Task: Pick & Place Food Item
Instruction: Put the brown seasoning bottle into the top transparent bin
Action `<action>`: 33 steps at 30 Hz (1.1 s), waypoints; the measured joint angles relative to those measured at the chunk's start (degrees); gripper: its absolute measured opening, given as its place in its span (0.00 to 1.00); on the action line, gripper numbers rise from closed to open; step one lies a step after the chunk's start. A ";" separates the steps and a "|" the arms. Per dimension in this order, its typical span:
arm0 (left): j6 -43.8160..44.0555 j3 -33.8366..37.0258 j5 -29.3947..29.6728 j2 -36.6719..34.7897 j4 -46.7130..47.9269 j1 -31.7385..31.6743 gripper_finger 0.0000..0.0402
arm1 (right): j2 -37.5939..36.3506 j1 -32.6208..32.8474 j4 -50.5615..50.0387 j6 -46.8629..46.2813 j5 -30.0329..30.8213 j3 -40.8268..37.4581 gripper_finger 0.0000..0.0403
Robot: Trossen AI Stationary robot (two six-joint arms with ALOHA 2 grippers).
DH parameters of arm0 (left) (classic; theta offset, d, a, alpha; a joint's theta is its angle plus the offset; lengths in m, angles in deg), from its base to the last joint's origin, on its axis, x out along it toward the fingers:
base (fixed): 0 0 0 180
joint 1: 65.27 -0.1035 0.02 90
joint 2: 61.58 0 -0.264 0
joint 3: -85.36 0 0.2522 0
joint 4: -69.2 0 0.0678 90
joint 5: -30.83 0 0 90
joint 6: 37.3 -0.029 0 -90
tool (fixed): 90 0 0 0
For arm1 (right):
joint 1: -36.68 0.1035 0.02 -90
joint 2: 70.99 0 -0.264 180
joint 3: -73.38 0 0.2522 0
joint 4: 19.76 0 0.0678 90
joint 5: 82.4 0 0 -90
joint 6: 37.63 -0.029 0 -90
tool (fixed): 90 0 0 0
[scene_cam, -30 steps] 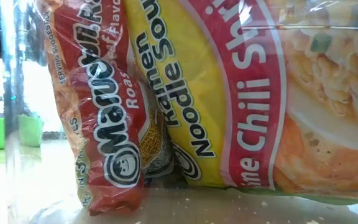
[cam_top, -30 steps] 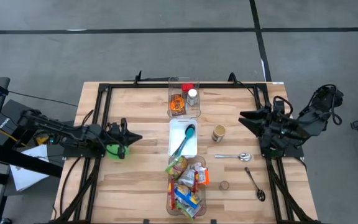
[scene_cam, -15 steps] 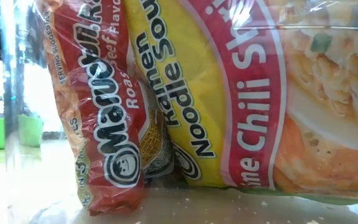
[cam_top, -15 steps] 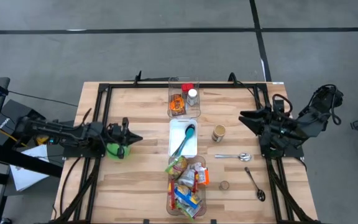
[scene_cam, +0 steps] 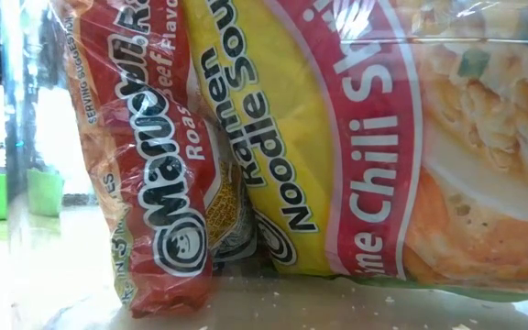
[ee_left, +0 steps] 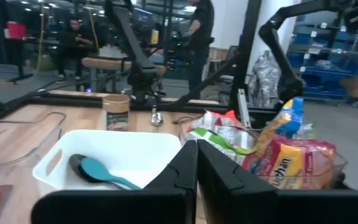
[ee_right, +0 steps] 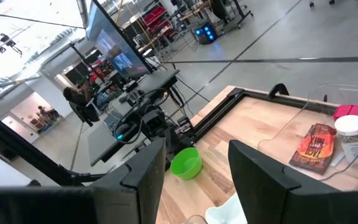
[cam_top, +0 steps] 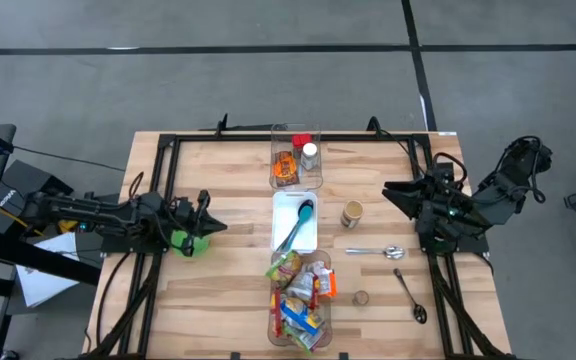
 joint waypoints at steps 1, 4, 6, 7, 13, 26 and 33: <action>0.02 0.00 1.29 -0.10 0.32 0.38 0.00 | 0.02 0.00 -0.03 -0.02 0.00 0.00 0.42; 0.00 0.00 4.02 -1.13 0.37 1.25 0.00 | -0.09 0.00 0.06 -0.57 0.01 0.00 0.42; 0.00 0.00 4.27 -2.57 0.47 1.48 0.00 | -0.04 0.00 0.04 -0.63 0.00 0.00 0.42; -0.06 0.00 4.28 -3.55 0.90 1.54 0.00 | -0.04 0.00 0.04 -0.63 0.00 0.00 0.42; -0.07 0.00 5.12 -11.01 8.59 1.54 0.00 | -0.04 0.00 0.04 -0.61 -0.18 0.00 0.42; -2.02 -0.15 6.21 -23.56 25.10 1.50 0.00 | -0.04 0.00 -0.40 -0.61 -0.19 0.00 0.42; -1.53 -0.17 6.25 -21.57 25.29 1.50 0.00 | -0.04 0.00 -1.08 -0.62 -0.20 0.00 0.42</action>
